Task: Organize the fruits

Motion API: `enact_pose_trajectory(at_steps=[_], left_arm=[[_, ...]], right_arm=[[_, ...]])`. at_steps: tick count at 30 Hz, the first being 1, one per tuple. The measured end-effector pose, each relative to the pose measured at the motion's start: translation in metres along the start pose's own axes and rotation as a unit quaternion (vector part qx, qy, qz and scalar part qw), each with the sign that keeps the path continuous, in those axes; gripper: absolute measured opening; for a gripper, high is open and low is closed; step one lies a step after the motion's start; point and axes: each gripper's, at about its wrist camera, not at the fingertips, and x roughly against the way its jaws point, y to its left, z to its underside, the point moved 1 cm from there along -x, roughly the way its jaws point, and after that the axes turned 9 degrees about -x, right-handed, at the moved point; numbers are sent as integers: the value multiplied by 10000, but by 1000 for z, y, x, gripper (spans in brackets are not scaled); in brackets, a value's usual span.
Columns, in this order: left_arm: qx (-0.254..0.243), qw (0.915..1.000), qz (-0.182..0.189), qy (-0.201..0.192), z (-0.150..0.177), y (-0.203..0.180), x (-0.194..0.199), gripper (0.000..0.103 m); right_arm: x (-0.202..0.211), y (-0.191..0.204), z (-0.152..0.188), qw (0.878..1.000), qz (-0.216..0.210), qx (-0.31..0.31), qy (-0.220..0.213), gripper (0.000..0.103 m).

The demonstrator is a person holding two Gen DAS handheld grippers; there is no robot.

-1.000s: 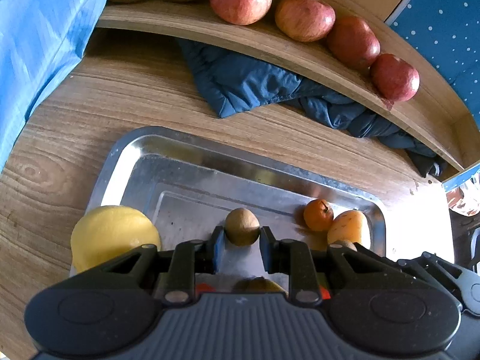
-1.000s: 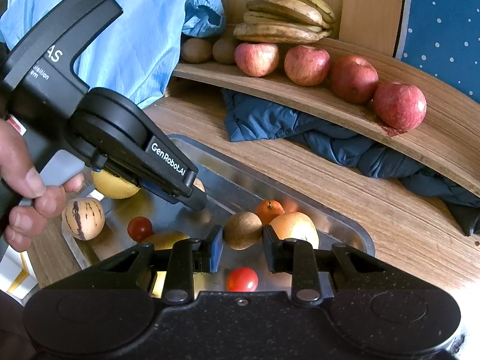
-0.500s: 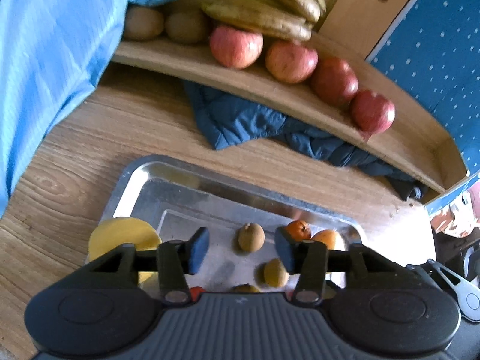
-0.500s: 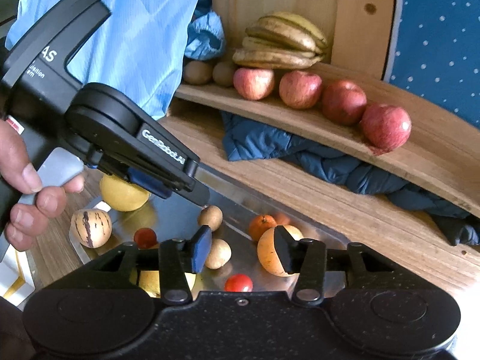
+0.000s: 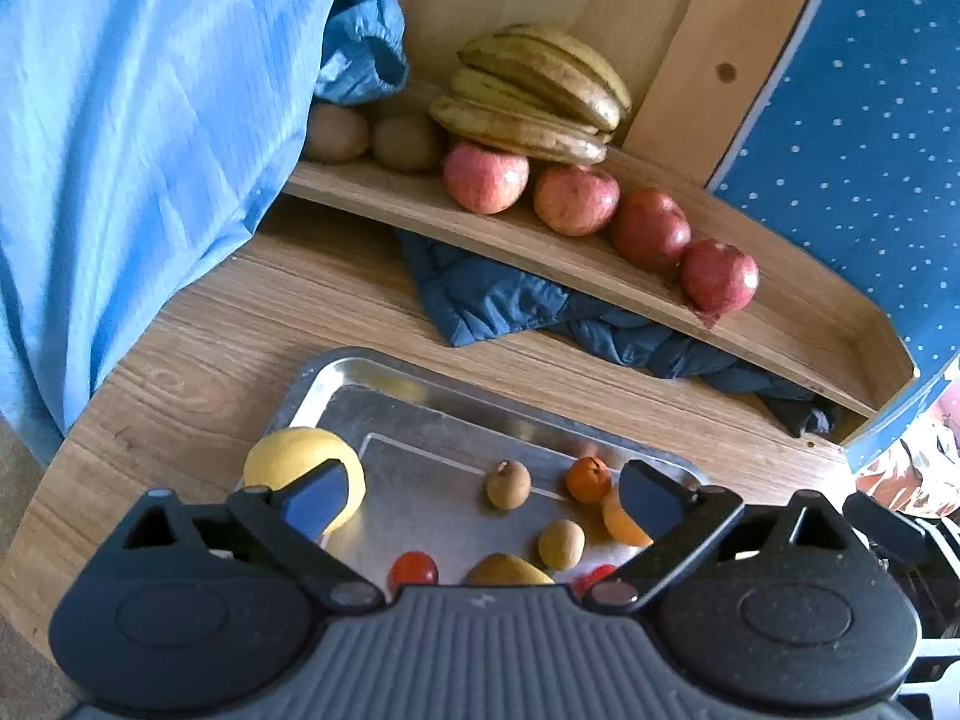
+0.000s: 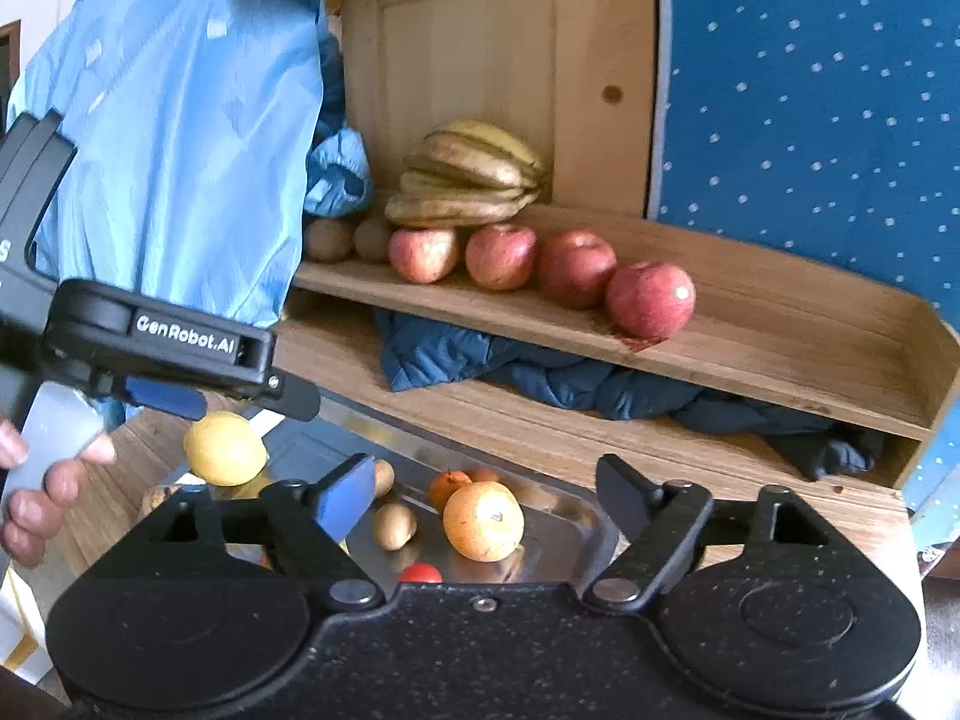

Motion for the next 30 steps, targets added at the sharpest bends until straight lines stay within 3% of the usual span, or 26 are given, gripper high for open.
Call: enact_pose_trajectory(at_steps=[3, 6, 19, 26, 30], left_arm=[[-79, 9996, -146, -247, 8, -6, 15, 101], [-213, 9986, -240, -416, 14, -12, 28, 102], [-256, 9969, -569, -479, 42, -12, 61, 102], [-733, 9915, -932, -536, 46, -16, 67, 102], [-747, 9919, -850, -573, 52, -9, 69, 102]], right_arm=[[13, -1, 3, 9999, 57, 3, -132, 96], [26, -3, 8, 9994, 142, -76, -303, 98], [59, -4, 30, 9981, 172, -341, -485, 102], [63, 3, 33, 9983, 134, -346, -456, 102], [62, 6, 34, 9985, 148, -339, -395, 102]])
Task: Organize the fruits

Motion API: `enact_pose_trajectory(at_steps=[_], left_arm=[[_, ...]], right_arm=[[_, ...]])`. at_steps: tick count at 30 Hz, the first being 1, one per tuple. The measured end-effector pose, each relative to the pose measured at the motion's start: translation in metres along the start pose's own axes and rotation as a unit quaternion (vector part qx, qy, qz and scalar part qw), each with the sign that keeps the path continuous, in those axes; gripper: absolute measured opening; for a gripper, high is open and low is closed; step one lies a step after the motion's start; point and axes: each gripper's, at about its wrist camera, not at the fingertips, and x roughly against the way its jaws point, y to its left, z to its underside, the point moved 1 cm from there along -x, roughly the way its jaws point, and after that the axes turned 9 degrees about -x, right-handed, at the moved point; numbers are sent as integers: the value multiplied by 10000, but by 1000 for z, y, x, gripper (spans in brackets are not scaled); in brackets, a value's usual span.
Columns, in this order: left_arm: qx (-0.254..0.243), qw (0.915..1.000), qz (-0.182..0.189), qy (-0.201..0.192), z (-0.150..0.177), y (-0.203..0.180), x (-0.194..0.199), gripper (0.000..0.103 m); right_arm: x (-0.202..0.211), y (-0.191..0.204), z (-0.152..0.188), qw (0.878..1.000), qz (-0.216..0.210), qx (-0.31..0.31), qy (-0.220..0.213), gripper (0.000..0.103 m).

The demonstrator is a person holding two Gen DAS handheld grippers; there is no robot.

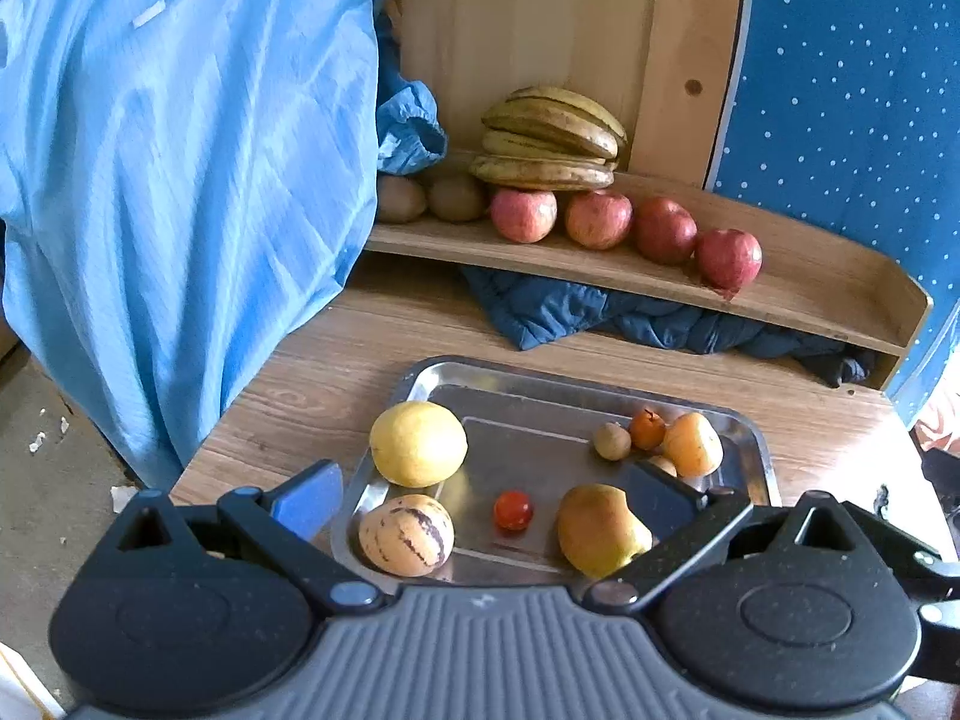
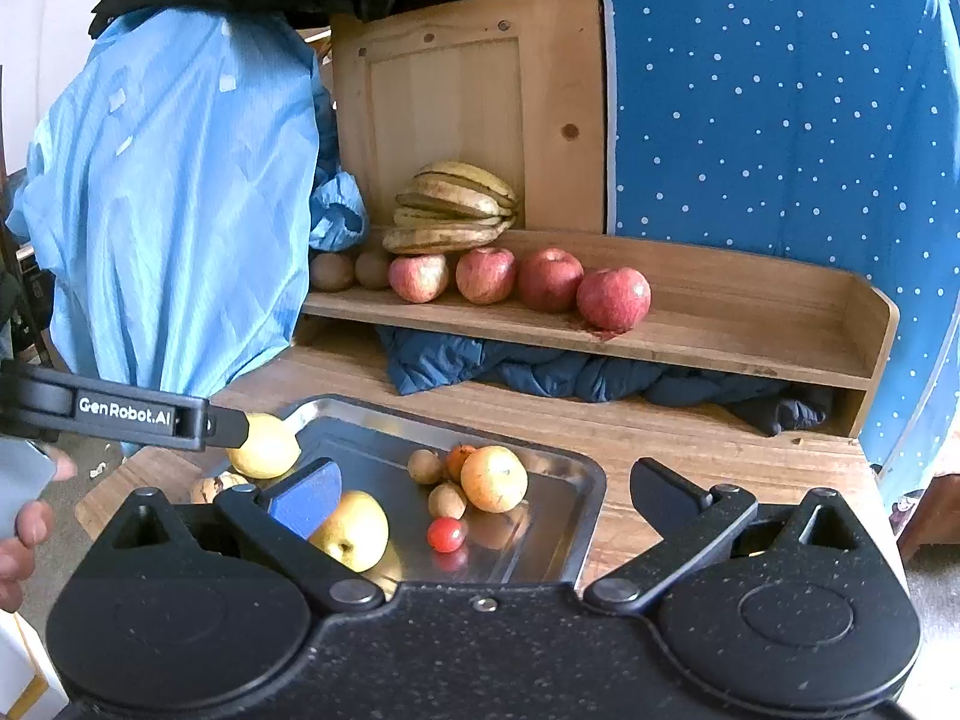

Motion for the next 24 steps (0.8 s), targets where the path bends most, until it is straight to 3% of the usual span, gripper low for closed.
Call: enact_pose_trajectory(at_steps=[9, 24], left_arm=[[-114, 9999, -45, -108, 12, 22, 13, 102], [-372, 9989, 246, -161, 35, 52, 39, 102]], right_arm=[[4, 17, 9, 9998, 96, -21, 151, 102], [26, 60, 31, 9985, 461, -133, 258, 102]])
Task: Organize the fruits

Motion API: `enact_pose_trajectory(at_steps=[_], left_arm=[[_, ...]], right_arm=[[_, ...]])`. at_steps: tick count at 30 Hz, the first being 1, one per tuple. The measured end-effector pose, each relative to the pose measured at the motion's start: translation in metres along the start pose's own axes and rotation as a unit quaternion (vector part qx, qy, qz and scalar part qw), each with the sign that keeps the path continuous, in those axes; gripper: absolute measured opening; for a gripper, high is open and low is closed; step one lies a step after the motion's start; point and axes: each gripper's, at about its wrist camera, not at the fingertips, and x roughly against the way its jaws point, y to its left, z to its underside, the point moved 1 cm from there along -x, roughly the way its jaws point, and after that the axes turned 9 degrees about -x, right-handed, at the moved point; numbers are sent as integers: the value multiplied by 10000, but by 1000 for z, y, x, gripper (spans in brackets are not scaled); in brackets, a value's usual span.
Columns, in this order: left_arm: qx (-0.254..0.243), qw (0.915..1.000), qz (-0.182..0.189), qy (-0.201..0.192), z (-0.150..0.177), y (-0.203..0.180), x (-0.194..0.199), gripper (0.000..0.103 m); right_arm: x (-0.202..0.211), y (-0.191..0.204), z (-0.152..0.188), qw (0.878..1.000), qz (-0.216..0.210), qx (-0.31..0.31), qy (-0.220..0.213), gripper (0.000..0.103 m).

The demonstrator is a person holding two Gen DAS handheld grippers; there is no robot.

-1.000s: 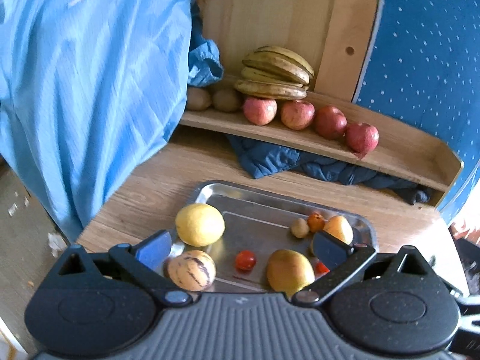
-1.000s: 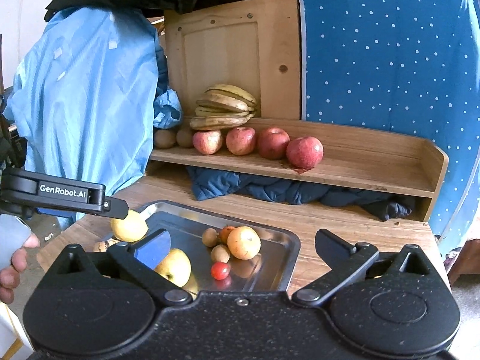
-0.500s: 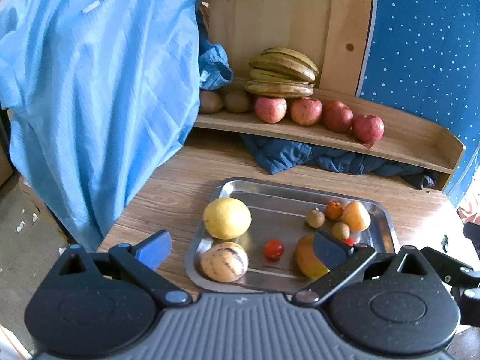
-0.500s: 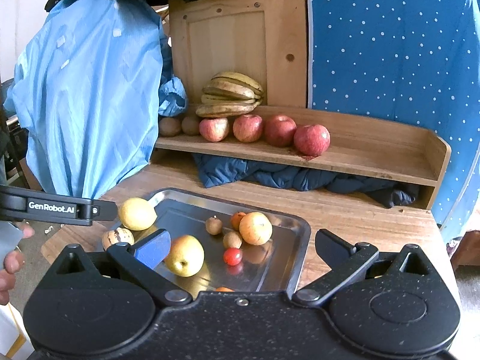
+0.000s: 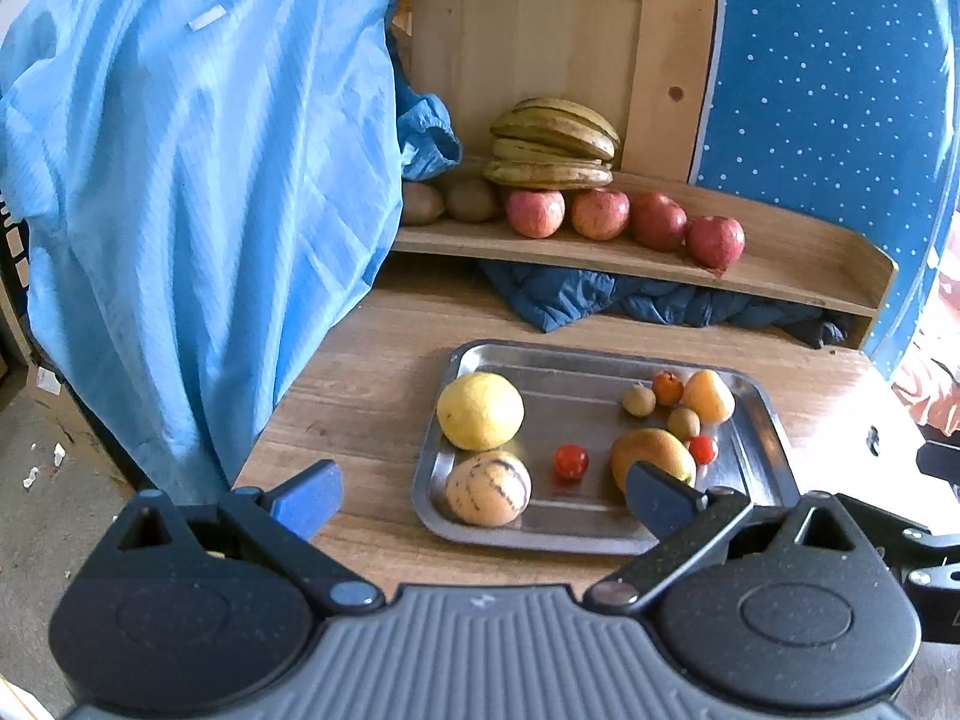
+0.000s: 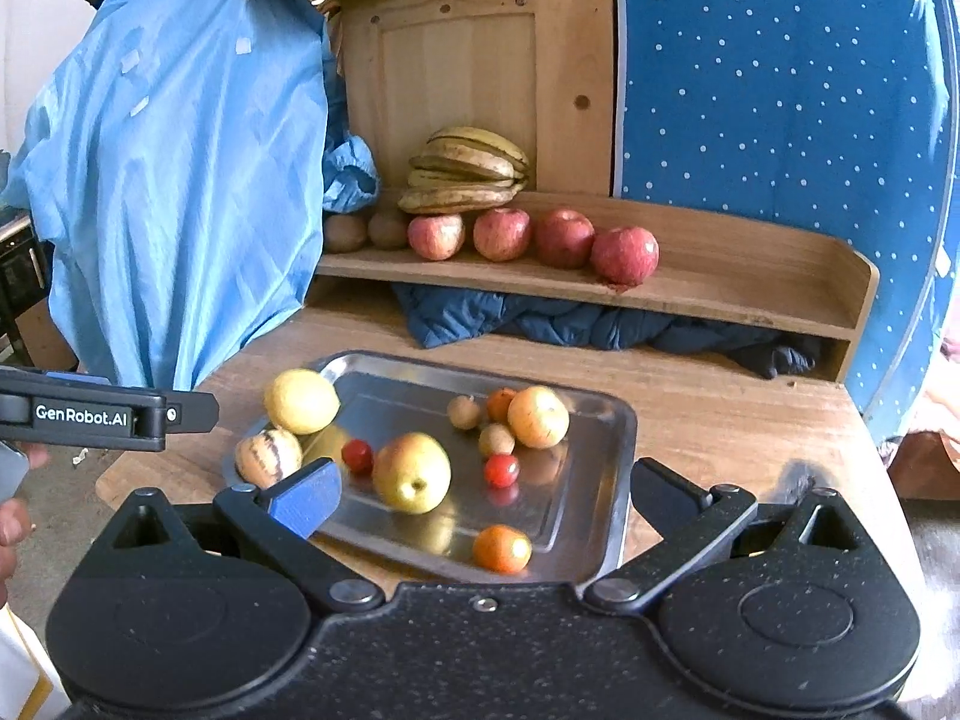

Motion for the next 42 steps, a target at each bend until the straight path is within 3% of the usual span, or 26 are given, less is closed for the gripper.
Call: enact_pose_trajectory(at_steps=[17, 42], left_arm=[[-144, 9995, 126, 253, 33, 28, 13, 102], [-126, 9993, 178, 309, 38, 31, 18, 102]], right_arm=[[30, 41, 36, 9994, 237, -181, 163, 102], [35, 47, 39, 9991, 349, -169, 156, 102]])
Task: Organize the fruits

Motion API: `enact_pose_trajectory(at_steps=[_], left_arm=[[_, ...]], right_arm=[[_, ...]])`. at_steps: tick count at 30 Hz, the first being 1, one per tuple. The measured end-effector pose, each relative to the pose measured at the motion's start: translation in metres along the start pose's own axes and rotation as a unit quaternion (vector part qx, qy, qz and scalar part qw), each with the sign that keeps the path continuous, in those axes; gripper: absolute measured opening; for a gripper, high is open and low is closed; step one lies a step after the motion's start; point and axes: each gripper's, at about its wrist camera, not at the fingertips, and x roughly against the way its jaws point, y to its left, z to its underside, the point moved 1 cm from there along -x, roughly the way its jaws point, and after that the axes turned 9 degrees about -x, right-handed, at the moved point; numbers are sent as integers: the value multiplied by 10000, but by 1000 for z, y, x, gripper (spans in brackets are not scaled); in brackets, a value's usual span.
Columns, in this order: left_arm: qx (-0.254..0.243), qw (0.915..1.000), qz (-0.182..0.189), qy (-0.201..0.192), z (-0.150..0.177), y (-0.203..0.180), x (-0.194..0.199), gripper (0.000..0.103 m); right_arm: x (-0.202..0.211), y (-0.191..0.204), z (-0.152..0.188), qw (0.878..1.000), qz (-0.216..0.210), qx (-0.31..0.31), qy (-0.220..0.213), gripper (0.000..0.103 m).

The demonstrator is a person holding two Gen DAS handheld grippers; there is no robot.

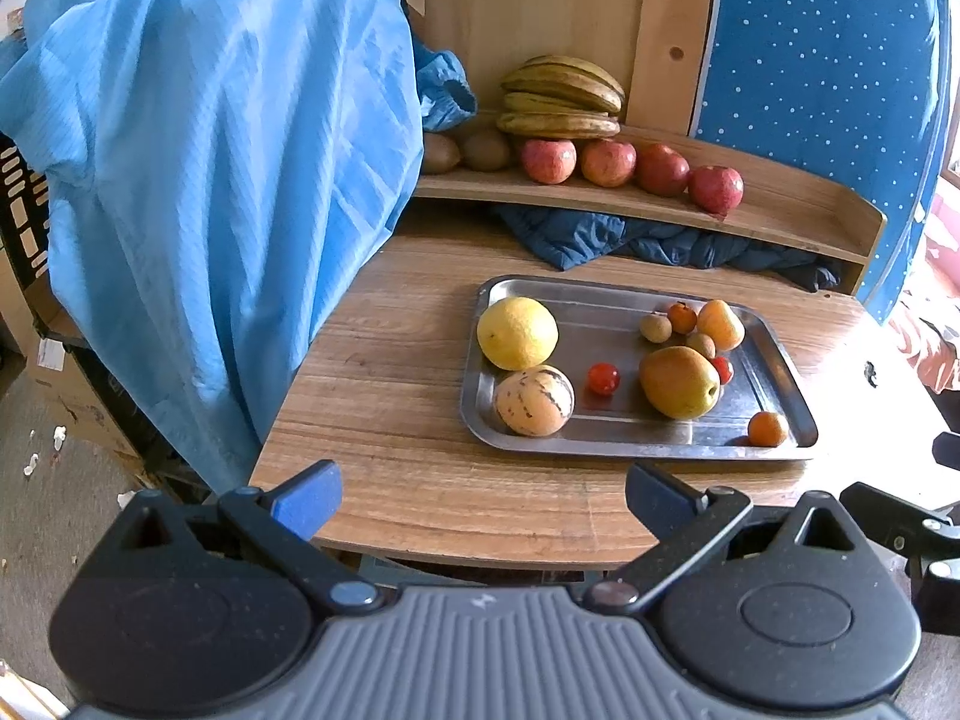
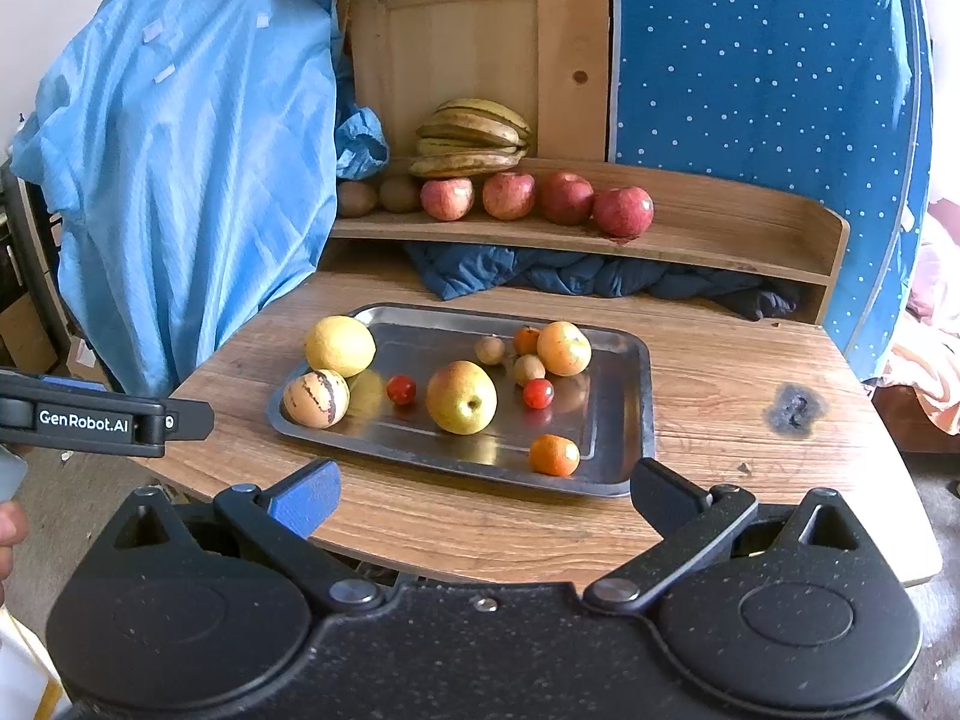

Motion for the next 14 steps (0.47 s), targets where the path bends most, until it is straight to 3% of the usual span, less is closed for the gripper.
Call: enact_pose_trajectory(at_steps=[14], left_arm=[[33, 9999, 101, -57, 0, -2, 3, 102]], right_arm=[[1, 4, 0, 9999, -46, 119, 24, 102]])
